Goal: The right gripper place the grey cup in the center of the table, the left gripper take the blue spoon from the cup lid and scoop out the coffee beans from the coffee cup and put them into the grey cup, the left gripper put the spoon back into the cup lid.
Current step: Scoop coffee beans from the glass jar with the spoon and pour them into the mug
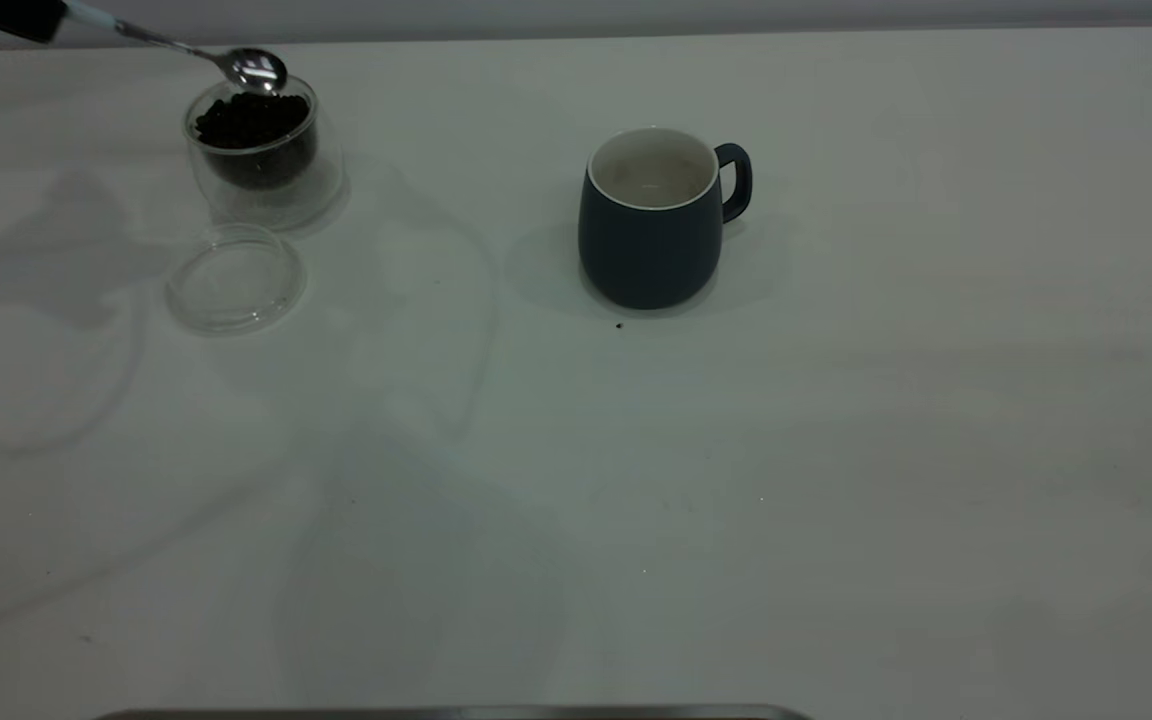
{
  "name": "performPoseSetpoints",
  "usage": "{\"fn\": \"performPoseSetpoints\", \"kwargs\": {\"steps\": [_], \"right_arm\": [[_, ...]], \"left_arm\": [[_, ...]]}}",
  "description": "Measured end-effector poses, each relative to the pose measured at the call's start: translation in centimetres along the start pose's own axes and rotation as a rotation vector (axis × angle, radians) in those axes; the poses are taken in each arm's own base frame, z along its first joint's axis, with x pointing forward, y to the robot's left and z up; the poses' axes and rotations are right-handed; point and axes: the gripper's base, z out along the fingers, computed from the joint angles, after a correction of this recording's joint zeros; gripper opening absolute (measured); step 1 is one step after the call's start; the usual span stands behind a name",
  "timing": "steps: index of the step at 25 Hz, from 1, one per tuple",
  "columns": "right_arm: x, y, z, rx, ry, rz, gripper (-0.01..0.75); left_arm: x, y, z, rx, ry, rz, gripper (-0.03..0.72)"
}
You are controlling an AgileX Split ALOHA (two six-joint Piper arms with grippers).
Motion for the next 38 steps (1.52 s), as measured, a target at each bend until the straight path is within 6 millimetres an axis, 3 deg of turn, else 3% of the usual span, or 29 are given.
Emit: {"fn": "performPoseSetpoints", "kwargs": {"steps": [11, 25, 38], "right_arm": [[0.0, 0.0, 0.0, 0.000, 0.000, 0.000, 0.363], [0.0, 0.0, 0.0, 0.000, 0.000, 0.000, 0.363], [0.0, 0.0, 0.0, 0.000, 0.000, 0.000, 0.363]], "left_arm": [[-0.4, 1.5, 0.1, -0.175, -0.023, 0.029, 0.133], [1.2, 3.2, 2.9, -0.160, -0.030, -0.046, 0.132], [1.4, 3.2, 3.0, -0.152, -0.032, -0.164, 0.132]]}}
